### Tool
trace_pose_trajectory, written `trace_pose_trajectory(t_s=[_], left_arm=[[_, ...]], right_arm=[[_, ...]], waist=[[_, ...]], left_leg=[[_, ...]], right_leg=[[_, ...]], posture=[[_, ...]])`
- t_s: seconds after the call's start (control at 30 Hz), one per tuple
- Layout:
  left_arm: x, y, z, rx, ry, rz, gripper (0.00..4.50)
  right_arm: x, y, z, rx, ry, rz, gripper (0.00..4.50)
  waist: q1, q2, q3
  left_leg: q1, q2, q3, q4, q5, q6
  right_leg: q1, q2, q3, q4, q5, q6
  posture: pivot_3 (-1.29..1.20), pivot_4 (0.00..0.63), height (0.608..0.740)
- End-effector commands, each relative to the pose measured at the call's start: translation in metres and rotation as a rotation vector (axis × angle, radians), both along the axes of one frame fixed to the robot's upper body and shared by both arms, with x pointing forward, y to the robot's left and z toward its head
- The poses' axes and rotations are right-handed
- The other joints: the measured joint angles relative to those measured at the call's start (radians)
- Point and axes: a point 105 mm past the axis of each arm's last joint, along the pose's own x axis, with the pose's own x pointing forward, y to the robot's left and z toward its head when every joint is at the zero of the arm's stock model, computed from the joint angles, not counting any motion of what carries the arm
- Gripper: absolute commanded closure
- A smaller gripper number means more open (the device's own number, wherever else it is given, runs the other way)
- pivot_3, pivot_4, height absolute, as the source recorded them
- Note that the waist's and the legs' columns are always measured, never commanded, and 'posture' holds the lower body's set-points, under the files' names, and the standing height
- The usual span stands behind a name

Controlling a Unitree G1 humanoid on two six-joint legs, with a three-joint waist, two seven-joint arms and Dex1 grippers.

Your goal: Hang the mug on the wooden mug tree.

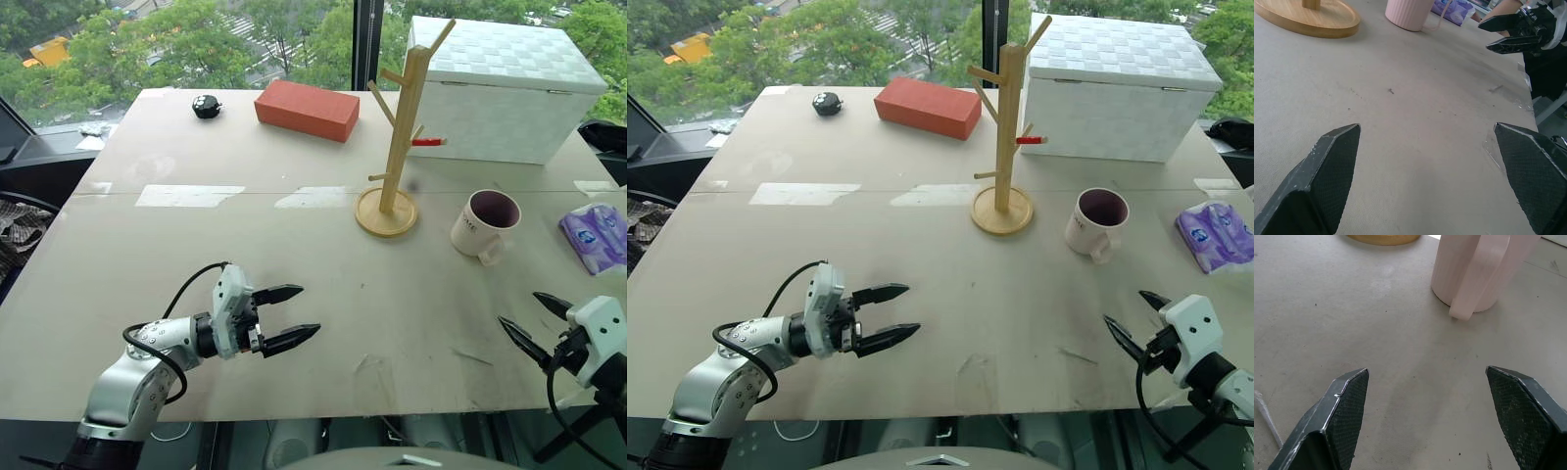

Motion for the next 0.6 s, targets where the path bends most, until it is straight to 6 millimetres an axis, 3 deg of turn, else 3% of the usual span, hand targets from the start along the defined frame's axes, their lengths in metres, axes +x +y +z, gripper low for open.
trace_pose_trajectory(t_s=[0.03,0.1,0.23,0.43,0.6], left_arm=[[0.007,-0.006,0.019,-0.027,-0.086,-0.029,0.0],[0.011,-0.012,0.033,-0.07,-0.136,-0.075,0.0],[0.002,-0.019,0.037,-0.054,-0.159,-0.19,0.0],[-0.006,-0.025,0.045,-0.047,-0.185,-0.263,0.0],[-0.006,-0.027,0.048,-0.046,-0.198,-0.268,0.0]], right_arm=[[0.013,0.01,0.013,0.024,-0.094,-0.029,0.66],[0.029,0.03,0.019,0.056,-0.166,-0.095,0.66],[0.045,0.037,0.019,0.044,-0.175,-0.242,0.66],[0.063,0.03,0.022,0.096,-0.178,-0.446,0.66],[0.077,0.03,0.024,0.103,-0.193,-0.494,0.66]], waist=[[0.0,0.0,0.0],[0.0,-0.002,0.0],[-0.003,0.004,-0.003],[-0.001,0.004,-0.002],[-0.002,0.004,-0.002]], left_leg=[[0.0,0.0,0.0,0.0,0.0,0.0],[0.001,0.0,-0.001,0.0,0.0,0.0],[0.001,0.0,-0.001,0.0,-0.001,-0.002],[-0.002,-0.001,0.002,-0.001,0.0,0.0],[0.0,-0.001,0.002,0.0,0.0,0.0]], right_leg=[[0.0,0.0,0.0,0.0,0.0,0.0],[0.0,0.0,-0.001,0.0,0.0,0.0],[-0.001,0.0,0.0,0.001,0.001,-0.001],[-0.002,0.003,0.0,-0.001,0.002,-0.004],[-0.002,0.005,-0.001,0.0,0.001,0.0]], posture=[[0.0,0.15,0.74],[0.0,0.15,0.74],[0.0,0.15,0.74],[0.0,0.15,0.74],[0.0,0.15,0.74]])
